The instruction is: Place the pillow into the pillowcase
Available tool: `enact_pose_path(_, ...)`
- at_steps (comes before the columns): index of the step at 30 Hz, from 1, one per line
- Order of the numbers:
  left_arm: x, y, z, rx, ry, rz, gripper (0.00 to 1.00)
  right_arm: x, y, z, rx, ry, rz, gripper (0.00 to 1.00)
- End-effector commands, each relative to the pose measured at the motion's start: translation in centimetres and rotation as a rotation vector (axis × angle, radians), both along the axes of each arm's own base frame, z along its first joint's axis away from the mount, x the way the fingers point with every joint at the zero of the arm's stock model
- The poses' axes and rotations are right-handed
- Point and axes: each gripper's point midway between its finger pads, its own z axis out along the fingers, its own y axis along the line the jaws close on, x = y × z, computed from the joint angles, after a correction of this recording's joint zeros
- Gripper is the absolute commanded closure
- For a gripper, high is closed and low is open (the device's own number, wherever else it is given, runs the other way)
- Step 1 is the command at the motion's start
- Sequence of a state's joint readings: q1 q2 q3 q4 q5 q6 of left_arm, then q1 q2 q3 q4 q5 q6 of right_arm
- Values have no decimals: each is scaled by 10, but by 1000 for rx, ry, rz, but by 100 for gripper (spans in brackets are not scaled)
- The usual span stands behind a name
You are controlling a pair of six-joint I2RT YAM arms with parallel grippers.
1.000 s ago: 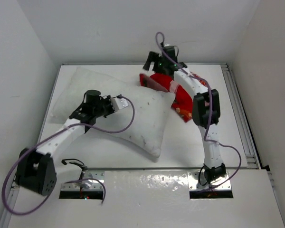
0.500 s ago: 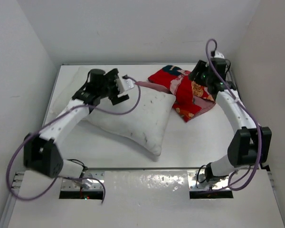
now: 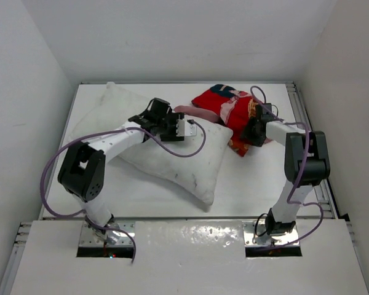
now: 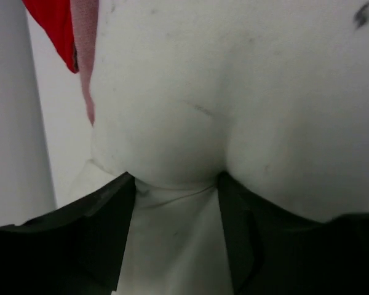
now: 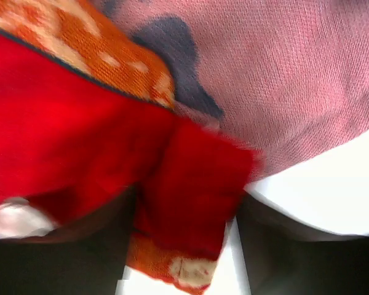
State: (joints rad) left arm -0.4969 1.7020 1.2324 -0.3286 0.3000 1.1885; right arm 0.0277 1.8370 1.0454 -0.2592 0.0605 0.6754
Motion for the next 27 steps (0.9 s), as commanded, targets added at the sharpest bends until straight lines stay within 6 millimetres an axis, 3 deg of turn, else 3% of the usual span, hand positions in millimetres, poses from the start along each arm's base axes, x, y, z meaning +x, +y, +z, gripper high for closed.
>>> enact_pose_path(1,-30,7,-58,71,205,58,50,13,6,5,21,-44,17,50)
enact_pose_path(2,-32,11,-60,68,241,101,65,8,4,2,21,-44,17,78)
enact_pose_path(3,-26,10,-50,54,244,117,85,12,-2,15,-3,-87,1,93)
enact_pose_path(4,-15,21,-44,37,254,176,100,12,-7,22,-23,-101,-15,100)
enact_pose_path(5,-13,28,-37,14,297,239,100,13,-13,32,-45,-121,-25,100)
enact_pose_path(6,4,29,-10,-47,276,270,100,19,-23,55,-94,-186,-26,100)
enact_pose_path(7,17,51,3,-83,287,349,100,24,-27,73,-121,-231,-29,100)
enact_pose_path(9,36,68,36,-197,288,471,100,29,-36,105,-180,-302,-23,100)
enact_pose_path(10,52,89,61,-251,249,538,100,32,-38,139,-237,-379,-9,100)
enact_pose_path(12,58,109,89,-312,204,619,100,28,-34,168,-306,-446,49,100)
enact_pose_path(13,61,124,95,-326,175,660,100,17,-19,183,-318,-495,101,100)
enact_pose_path(14,57,134,111,-338,131,696,100,10,-8,187,-328,-519,154,100)
enact_pose_path(15,55,141,112,-337,120,717,100,5,3,190,-347,-554,225,100)
enact_pose_path(16,52,145,116,-341,100,723,100,-15,25,167,-333,-529,320,99)
enact_pose_path(17,43,150,117,-338,90,736,100,-29,48,174,-266,-585,416,95)
enact_pose_path(18,39,153,116,-342,93,750,100,-53,67,145,-217,-540,520,80)
enact_pose_path(20,25,154,115,-351,101,748,100,-91,103,135,-69,-539,704,54)
enact_pose_path(21,20,156,115,-350,100,746,100,-106,112,127,-30,-519,754,45)
enact_pose_path(22,16,155,116,-351,100,741,100,-123,123,119,5,-494,818,42)
enact_pose_path(23,9,156,118,-357,96,735,100,-138,129,123,31,-491,864,42)
enact_pose_path(25,5,157,118,-347,86,723,100,-147,138,139,8,-521,937,47)
enact_pose_path(27,3,159,118,-340,72,719,100,-144,127,156,-95,-548,940,48)
